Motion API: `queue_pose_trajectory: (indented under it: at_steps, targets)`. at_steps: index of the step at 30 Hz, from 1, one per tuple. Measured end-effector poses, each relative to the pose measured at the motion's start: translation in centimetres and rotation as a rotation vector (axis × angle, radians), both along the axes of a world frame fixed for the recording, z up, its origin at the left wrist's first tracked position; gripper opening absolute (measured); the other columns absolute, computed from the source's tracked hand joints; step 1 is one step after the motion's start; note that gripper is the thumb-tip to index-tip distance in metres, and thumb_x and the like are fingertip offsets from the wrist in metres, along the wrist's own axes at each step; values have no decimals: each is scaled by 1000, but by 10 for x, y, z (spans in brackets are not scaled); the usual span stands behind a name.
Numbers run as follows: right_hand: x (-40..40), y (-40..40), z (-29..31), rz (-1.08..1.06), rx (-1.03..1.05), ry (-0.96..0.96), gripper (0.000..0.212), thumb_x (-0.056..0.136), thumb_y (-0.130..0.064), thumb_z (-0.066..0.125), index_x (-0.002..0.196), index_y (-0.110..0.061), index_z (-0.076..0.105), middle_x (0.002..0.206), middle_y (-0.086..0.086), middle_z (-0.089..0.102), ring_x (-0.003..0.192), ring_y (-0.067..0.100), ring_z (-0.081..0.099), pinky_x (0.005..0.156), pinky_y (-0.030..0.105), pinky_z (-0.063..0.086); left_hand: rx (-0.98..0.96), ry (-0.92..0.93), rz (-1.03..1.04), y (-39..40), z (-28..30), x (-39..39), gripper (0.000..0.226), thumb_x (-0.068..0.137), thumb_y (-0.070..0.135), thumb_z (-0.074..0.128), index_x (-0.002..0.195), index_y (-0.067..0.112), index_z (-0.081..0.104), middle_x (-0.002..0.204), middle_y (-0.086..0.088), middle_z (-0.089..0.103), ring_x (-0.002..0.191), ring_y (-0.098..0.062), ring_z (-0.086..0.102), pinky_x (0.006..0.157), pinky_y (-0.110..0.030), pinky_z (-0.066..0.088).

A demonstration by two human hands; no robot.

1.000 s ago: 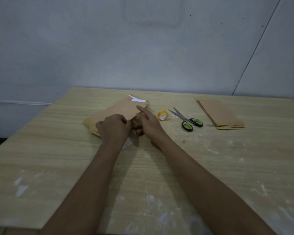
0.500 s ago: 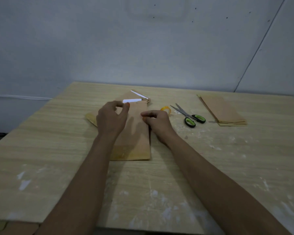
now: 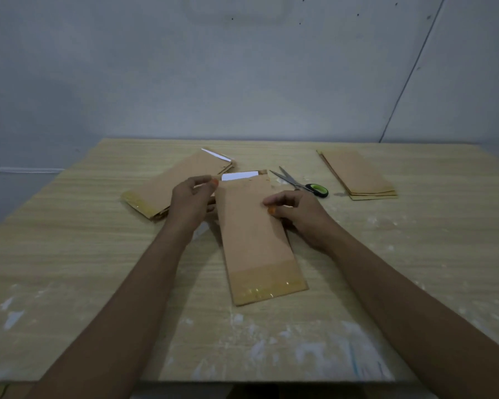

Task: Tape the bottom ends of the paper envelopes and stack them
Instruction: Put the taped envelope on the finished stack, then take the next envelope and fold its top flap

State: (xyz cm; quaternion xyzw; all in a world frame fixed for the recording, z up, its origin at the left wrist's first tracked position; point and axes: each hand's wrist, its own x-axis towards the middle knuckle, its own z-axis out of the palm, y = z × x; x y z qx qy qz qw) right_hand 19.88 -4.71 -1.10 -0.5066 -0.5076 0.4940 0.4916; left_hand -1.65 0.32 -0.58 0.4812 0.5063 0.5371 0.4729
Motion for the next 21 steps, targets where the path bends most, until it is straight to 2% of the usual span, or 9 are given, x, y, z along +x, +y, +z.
queue_pose_trajectory:
  at_steps: [1, 3, 7, 9, 11, 13, 15, 18, 21]
  targets:
    - [5, -4, 0, 25, 5, -10, 22, 88, 10, 61, 95, -7, 73, 80, -2, 70, 65, 5, 60, 60, 17, 49, -11, -8, -33, -2, 0, 3, 9, 96, 16, 64, 100, 9, 68, 80, -6, 64, 53, -7, 58, 51, -20, 47]
    - [18, -12, -1, 45, 9, -17, 23, 86, 9, 64, 94, -11, 72, 78, -5, 69, 67, 9, 60, 63, 22, 50, -5, 55, -99, -7, -4, 15, 13, 96, 14, 63, 86, 7, 68, 71, -7, 61, 47, -5, 55, 45, -18, 42]
    - [44, -19, -3, -12, 85, 30, 34, 82, 10, 68, 100, -19, 70, 83, -1, 65, 73, 19, 62, 69, 33, 52, 25, 102, -214, -16, -8, 45, 17, 96, 11, 62, 83, 1, 67, 58, 1, 58, 44, -6, 51, 42, -16, 37]
    - [55, -19, -4, -56, 156, -34, 37, 81, 9, 70, 107, -18, 71, 86, -2, 66, 77, 16, 63, 70, 32, 53, 48, 106, -254, -17, -9, 60, 18, 96, 10, 62, 86, -4, 67, 55, 3, 55, 45, -6, 48, 43, -17, 37]
    - [67, -18, -5, -108, 208, -115, 35, 80, 6, 72, 106, -17, 72, 97, -2, 70, 85, 12, 64, 74, 30, 53, 61, 108, -288, -15, -11, 77, 19, 96, 9, 62, 88, -7, 67, 56, 2, 54, 47, -7, 45, 45, -19, 35]
    - [74, -17, -6, -168, 215, -154, 31, 80, 4, 73, 104, -17, 73, 104, -1, 71, 85, 9, 64, 74, 26, 52, 81, 109, -313, -11, -12, 90, 17, 95, 9, 63, 85, -3, 68, 59, 0, 55, 54, -12, 46, 49, -22, 34]
    - [81, -13, -6, -246, 220, -195, 31, 79, 2, 74, 103, -17, 73, 101, -3, 70, 81, 7, 62, 72, 24, 49, 99, 121, -321, -5, -13, 102, 16, 95, 9, 63, 81, 3, 69, 60, 0, 57, 60, -16, 47, 53, -27, 33]
    - [88, -6, -7, -310, 253, -218, 31, 79, 0, 74, 105, -17, 74, 89, -11, 65, 79, 7, 61, 71, 22, 49, 112, 145, -313, 3, -15, 113, 20, 97, 9, 61, 78, 9, 68, 56, 8, 60, 55, -9, 50, 53, -25, 37]
    - [88, -2, -8, -325, 267, -222, 30, 80, -3, 73, 105, -19, 75, 92, -5, 66, 79, 8, 61, 69, 19, 47, 100, 123, -304, 9, -19, 113, 24, 98, 13, 58, 79, 10, 71, 62, 1, 62, 61, -17, 53, 60, -32, 39]
